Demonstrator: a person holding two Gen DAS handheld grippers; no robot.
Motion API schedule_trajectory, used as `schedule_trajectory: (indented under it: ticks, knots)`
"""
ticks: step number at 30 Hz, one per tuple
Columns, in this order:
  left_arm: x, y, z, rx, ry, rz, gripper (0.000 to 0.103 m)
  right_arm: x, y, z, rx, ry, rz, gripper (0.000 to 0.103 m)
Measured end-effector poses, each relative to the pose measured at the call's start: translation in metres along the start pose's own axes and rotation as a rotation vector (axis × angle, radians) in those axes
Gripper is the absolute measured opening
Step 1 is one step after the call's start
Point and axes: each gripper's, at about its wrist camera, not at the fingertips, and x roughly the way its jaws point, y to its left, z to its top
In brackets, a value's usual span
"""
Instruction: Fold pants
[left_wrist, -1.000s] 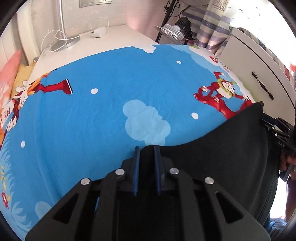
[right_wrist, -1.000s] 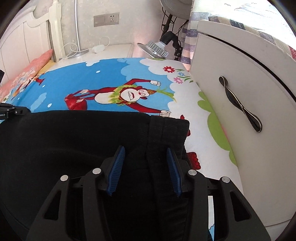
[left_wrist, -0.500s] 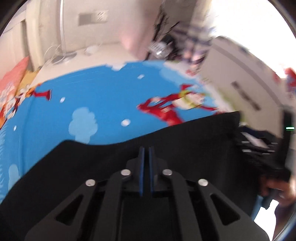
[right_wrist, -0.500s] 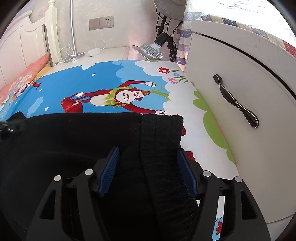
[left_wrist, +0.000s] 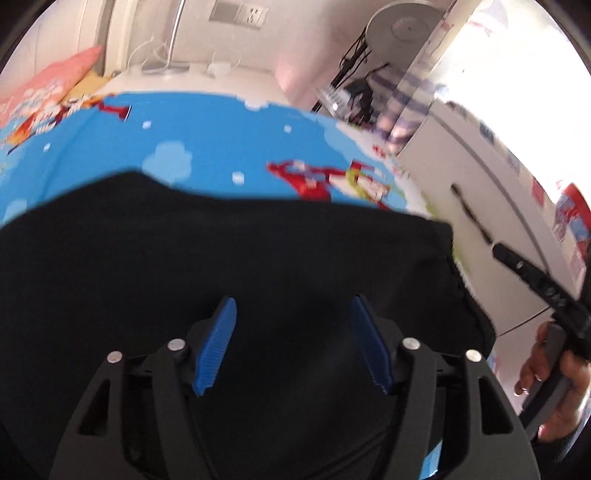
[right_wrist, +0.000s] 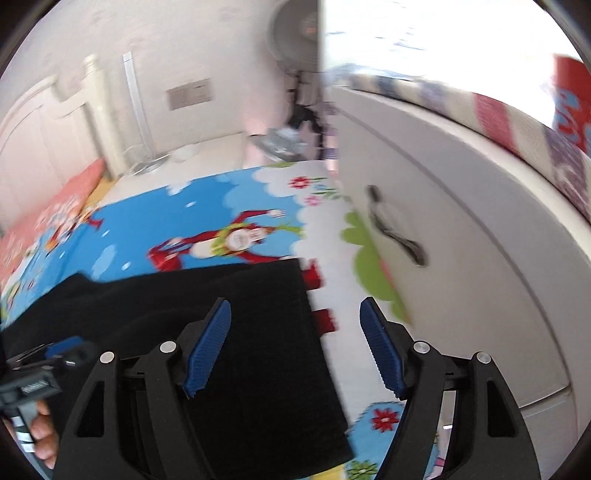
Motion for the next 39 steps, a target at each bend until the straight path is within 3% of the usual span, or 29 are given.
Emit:
schedule_trajectory:
  ticks: [1,3,5,6,7,9,11,13,14,19,23,26,29,31,35,38,39]
  knots:
    - [0.003,-0.007,-0.003,0.016,0.002,0.032,0.079,0.003,0.014,-0.002,-0.044,-0.002,0.015,0.074]
    - [-0.004,-0.021,-0.010,0.069,-0.066,0.071,0.089,0.015,0.033,-0.006,-0.108,-0.004,0.019,0.078]
    - [-0.013,-0.032,-0.015,0.147,-0.149,0.099,0.099,0.043,0.044,-0.008,-0.164,0.057,-0.042,0.077]
    - [-0.016,-0.035,-0.016,0.173,-0.163,0.130,0.101,0.058,0.044,-0.010,-0.190,0.094,-0.097,0.077]
    - [-0.017,-0.036,-0.016,0.191,-0.168,0.155,0.101,0.074,0.039,-0.013,-0.198,0.143,-0.150,0.085]
    - [-0.020,-0.034,-0.014,0.197,-0.148,0.163,0.101,0.080,0.021,-0.014,-0.095,0.171,-0.078,0.086]
    - [-0.017,-0.031,-0.016,0.155,-0.120,0.170,0.095,0.073,0.014,-0.010,-0.049,0.179,-0.049,0.085]
    - [-0.007,-0.028,-0.019,0.135,-0.063,0.157,0.066,0.047,0.011,-0.006,-0.033,0.102,-0.049,0.086]
    - [0.002,-0.025,-0.021,0.132,-0.030,0.148,0.062,0.030,0.007,-0.005,-0.014,0.068,-0.031,0.086]
    - [0.014,-0.026,-0.025,0.207,-0.019,0.187,0.061,-0.031,-0.010,-0.016,0.027,0.029,-0.016,0.088]
    - [-0.016,-0.020,-0.029,0.198,-0.100,0.011,0.054,-0.052,-0.030,-0.046,0.126,0.088,0.008,0.088]
    - [-0.055,-0.035,-0.055,0.325,-0.204,-0.138,0.054,-0.046,-0.042,-0.066,0.179,0.145,0.015,0.077]
    - [-0.073,-0.062,-0.098,0.484,-0.225,-0.197,0.054,-0.036,-0.046,-0.076,0.221,0.188,0.001,0.072]
    - [-0.068,-0.079,-0.122,0.600,-0.202,-0.180,0.054,-0.028,-0.049,-0.079,0.258,0.205,0.001,0.072]
    - [-0.049,-0.111,-0.162,0.841,-0.196,-0.069,0.049,-0.009,-0.051,-0.078,0.292,0.232,0.011,0.066]
    - [-0.028,-0.116,-0.170,0.877,-0.163,-0.017,0.036,-0.003,-0.050,-0.076,0.294,0.228,0.028,0.057]
    - [-0.023,-0.115,-0.169,0.874,-0.154,-0.017,0.033,-0.001,-0.050,-0.074,0.295,0.228,0.035,0.049]
